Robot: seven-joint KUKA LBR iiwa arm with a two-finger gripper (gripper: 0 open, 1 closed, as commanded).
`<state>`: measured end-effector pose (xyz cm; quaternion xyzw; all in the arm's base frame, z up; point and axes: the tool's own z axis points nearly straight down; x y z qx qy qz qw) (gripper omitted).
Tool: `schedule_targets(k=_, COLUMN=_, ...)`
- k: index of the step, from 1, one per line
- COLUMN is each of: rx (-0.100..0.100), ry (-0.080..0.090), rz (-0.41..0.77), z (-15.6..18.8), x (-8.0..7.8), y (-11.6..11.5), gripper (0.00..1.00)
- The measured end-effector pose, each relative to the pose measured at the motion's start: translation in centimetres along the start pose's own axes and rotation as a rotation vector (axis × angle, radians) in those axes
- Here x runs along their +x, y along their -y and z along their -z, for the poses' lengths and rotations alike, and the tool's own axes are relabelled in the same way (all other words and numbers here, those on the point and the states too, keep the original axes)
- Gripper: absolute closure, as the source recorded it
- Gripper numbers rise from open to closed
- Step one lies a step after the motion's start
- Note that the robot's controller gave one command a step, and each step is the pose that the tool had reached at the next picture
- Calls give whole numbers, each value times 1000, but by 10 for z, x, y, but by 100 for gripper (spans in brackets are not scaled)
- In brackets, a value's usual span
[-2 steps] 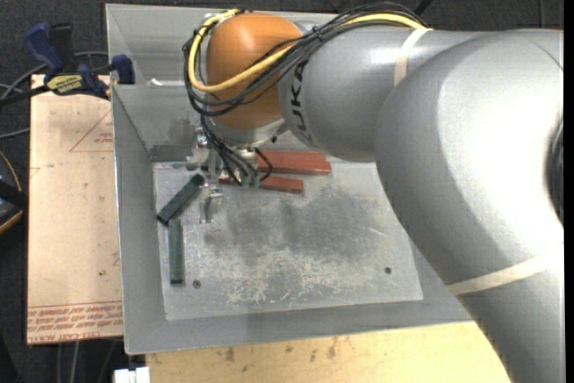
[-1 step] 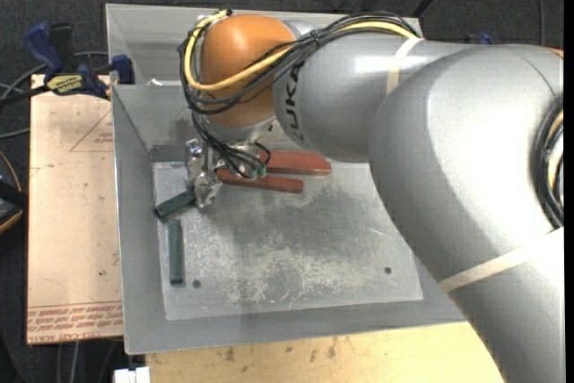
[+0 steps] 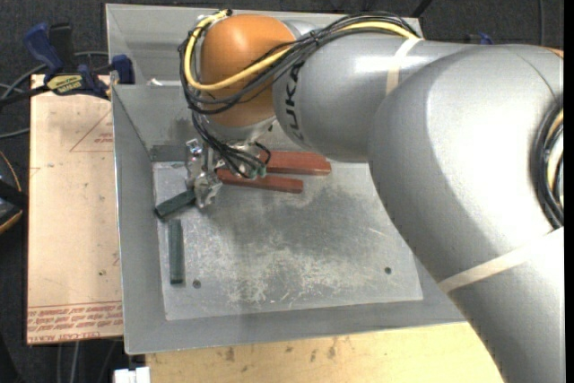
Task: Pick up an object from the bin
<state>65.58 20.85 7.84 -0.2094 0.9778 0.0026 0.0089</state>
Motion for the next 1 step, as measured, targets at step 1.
schedule_targets(k=1, rx=1, ry=-16, rz=-6, z=214, x=5, y=-12, gripper=100)
